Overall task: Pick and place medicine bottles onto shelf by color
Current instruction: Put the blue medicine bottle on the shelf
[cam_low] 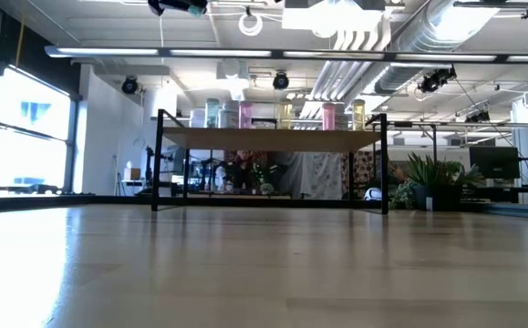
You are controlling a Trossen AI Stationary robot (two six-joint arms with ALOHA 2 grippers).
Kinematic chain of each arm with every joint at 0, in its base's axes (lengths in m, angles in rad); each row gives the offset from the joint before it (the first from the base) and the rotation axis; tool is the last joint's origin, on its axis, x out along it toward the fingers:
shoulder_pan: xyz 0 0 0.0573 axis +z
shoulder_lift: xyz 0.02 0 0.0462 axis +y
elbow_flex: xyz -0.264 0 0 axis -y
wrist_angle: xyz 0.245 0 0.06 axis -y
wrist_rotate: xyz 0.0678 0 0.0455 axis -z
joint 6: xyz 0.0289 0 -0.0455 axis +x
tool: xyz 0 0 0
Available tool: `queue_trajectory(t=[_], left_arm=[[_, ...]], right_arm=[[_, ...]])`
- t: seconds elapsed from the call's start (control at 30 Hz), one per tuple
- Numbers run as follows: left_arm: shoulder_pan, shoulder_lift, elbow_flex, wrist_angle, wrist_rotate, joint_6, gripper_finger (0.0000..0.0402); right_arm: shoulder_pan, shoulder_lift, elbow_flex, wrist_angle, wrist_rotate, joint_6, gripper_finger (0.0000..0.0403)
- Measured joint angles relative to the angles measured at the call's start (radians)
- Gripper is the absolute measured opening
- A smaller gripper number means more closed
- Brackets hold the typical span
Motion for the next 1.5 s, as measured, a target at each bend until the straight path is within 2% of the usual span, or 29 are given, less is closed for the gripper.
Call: queue_trajectory(t=[0.2,0.43,0.73,0.87,1.07,1.5], left_arm=[[-0.002,0.050,0.000,0.016,0.011,0.036,0.0097],[-0.013,0.105,0.001,0.051,0.056,0.036,0.0097],[-0.048,0.143,0.001,0.136,0.034,0.036,0.0097],[-0.046,0.147,0.001,0.134,-0.007,0.036,0.0097],[-0.045,0.146,0.001,0.136,-0.004,0.036,0.0097],[-0.047,0.146,0.001,0.187,0.004,0.036,0.0097]], right_arm=[[-0.001,-0.001,0.000,-0.060,-0.018,-0.090,0.0209],[-0.001,-0.001,0.000,-0.092,0.007,-0.093,0.0209],[-0.001,-0.001,0.000,-0.156,0.008,-0.092,0.0209],[-0.001,-0.001,0.000,-0.175,0.004,-0.070,0.0209],[-0.004,-0.001,0.000,-0.177,0.009,-0.066,0.0208],[-0.004,-0.001,0.000,-0.191,0.043,-0.040,0.0162]])
